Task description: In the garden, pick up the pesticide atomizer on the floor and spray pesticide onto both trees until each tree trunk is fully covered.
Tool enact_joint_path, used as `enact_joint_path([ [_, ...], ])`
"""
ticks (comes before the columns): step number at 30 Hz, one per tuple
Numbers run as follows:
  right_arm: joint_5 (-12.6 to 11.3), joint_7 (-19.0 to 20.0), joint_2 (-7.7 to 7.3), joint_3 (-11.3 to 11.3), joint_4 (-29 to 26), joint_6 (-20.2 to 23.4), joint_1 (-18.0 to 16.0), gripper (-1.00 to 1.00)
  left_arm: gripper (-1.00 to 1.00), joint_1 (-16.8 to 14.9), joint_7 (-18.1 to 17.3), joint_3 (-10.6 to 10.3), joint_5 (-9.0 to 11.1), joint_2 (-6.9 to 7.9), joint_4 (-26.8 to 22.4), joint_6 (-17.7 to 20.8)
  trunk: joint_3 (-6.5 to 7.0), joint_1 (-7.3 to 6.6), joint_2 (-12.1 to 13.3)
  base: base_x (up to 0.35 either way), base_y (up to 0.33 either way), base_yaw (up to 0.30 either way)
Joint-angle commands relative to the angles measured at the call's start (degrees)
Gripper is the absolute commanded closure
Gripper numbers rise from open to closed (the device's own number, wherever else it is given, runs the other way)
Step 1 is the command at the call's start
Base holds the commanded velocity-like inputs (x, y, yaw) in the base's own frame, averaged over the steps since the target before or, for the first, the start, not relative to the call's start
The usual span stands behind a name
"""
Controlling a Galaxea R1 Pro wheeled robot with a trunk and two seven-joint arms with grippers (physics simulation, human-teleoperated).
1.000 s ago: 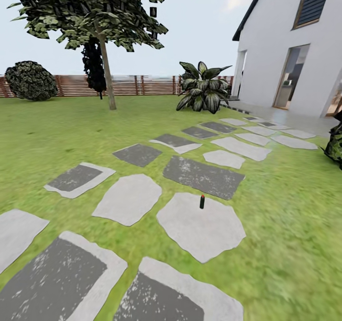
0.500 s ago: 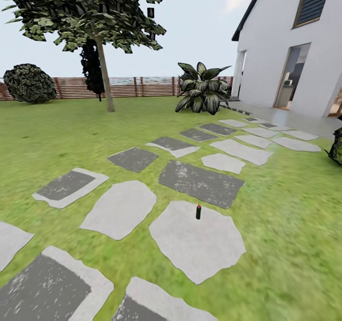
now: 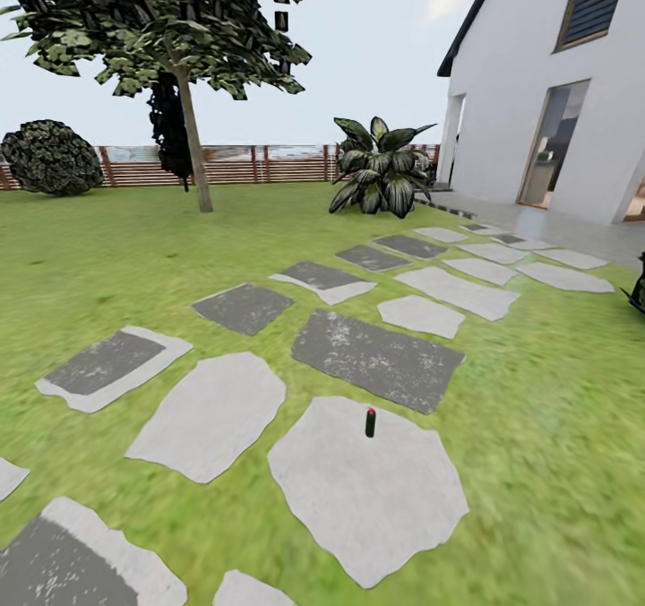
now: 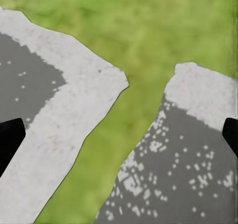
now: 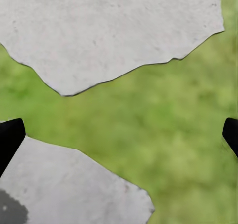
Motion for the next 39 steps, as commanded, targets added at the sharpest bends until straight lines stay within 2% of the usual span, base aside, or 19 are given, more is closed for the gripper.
enact_joint_path([
  [1, 0.06, 0.03, 0.0, -0.02, 0.04, -0.18, -0.03, -1.0, -1.0, -0.03, 0.02, -0.06, 0.41, -0.01, 0.04, -0.18, -0.05, 0.02, -0.02, 0.334, -0.102, 0.0],
  [39, 0.07, 0.05, 0.0, 0.14, 0.04, -0.17, -0.03, -1.0, -1.0, -0.02, 0.02, -0.12, 0.41, -0.01, 0.04, -0.18, -0.05, 0.02, -0.02, 0.271, -0.217, 0.0],
])
